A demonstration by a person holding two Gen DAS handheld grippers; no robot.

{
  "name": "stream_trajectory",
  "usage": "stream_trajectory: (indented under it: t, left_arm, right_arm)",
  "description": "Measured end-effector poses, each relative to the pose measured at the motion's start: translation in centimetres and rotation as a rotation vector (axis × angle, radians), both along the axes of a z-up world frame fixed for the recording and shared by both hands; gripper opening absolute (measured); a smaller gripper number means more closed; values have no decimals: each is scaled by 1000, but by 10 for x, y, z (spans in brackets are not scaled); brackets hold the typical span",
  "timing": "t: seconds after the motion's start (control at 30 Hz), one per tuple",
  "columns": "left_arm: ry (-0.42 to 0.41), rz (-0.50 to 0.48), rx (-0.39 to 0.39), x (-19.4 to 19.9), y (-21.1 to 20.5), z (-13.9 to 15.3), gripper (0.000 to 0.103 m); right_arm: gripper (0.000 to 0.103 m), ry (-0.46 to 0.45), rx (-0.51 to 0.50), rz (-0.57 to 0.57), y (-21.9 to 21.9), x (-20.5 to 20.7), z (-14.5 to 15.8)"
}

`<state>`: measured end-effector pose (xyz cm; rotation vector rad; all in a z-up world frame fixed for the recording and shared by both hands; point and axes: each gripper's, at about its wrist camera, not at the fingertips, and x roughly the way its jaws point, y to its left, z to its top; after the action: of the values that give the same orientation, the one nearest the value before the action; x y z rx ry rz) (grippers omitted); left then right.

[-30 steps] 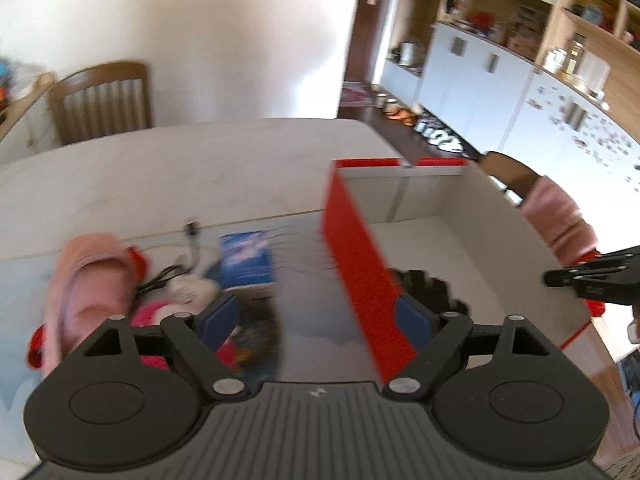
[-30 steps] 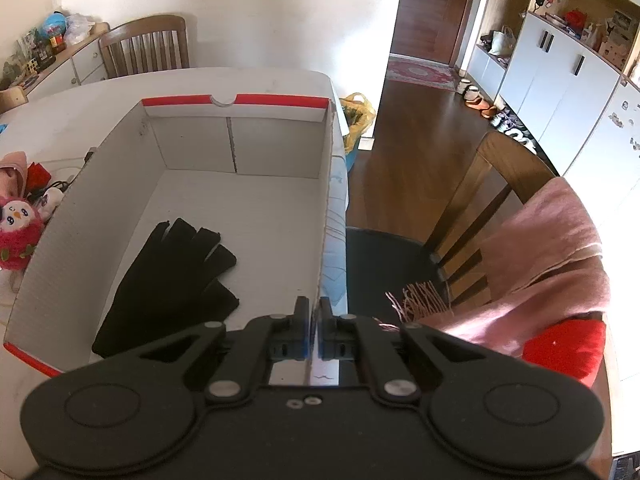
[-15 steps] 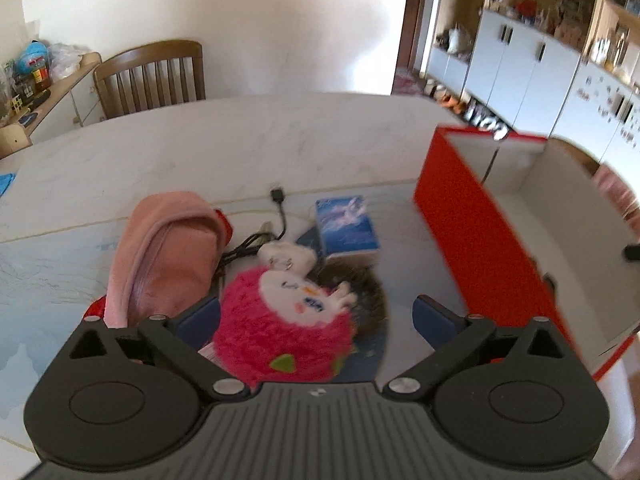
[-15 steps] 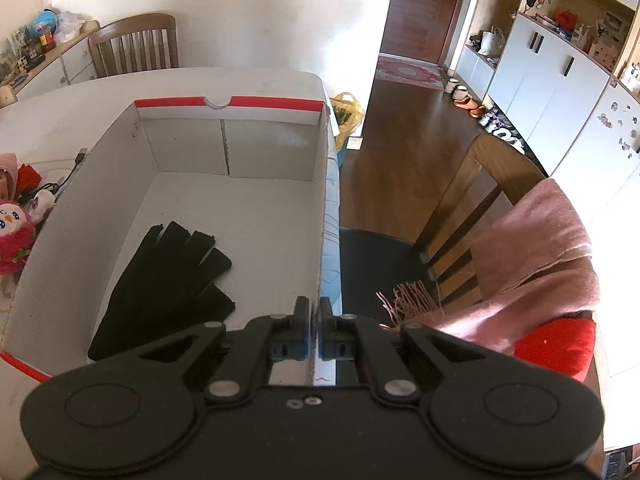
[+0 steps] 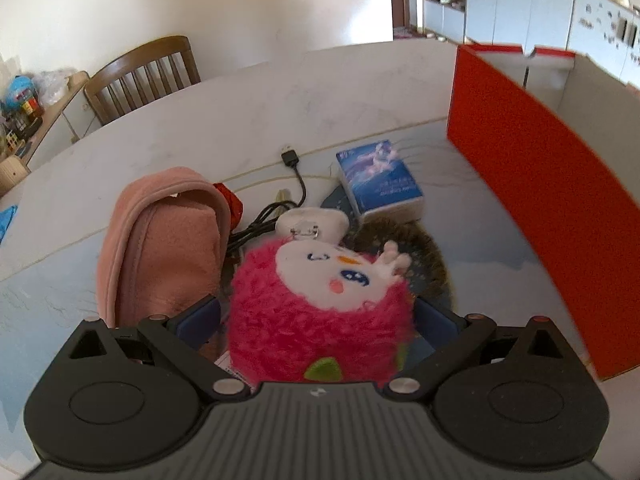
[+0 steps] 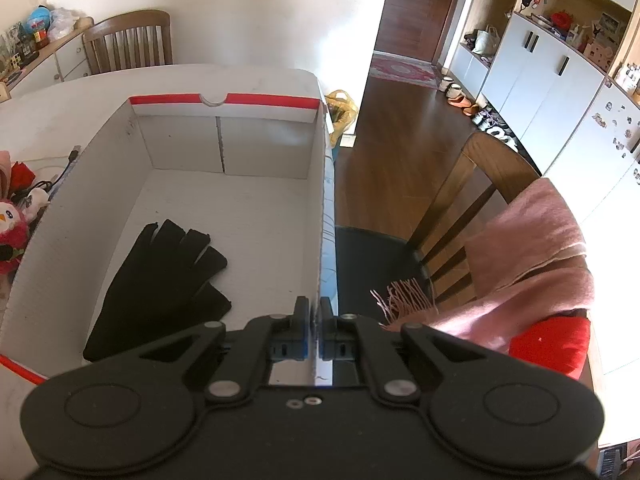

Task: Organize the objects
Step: 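Move the left tool back to the table and grasp the pink plush toy, then carry the pink plush toy into the box and lower it beside the gloves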

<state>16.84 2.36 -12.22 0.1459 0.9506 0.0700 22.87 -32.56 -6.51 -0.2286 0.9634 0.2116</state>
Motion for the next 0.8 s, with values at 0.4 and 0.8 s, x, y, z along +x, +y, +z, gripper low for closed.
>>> stream_trajectory:
  t: [0.4,0.8]
  left_arm:
    - [-46,-7,-2,-7,2,0,101]
    - [-83,5,-49,-22,4,17,76]
  right_arm:
    - [4,1,1,4,0,0,0]
    - [3,1,1,12,-2,1,0]
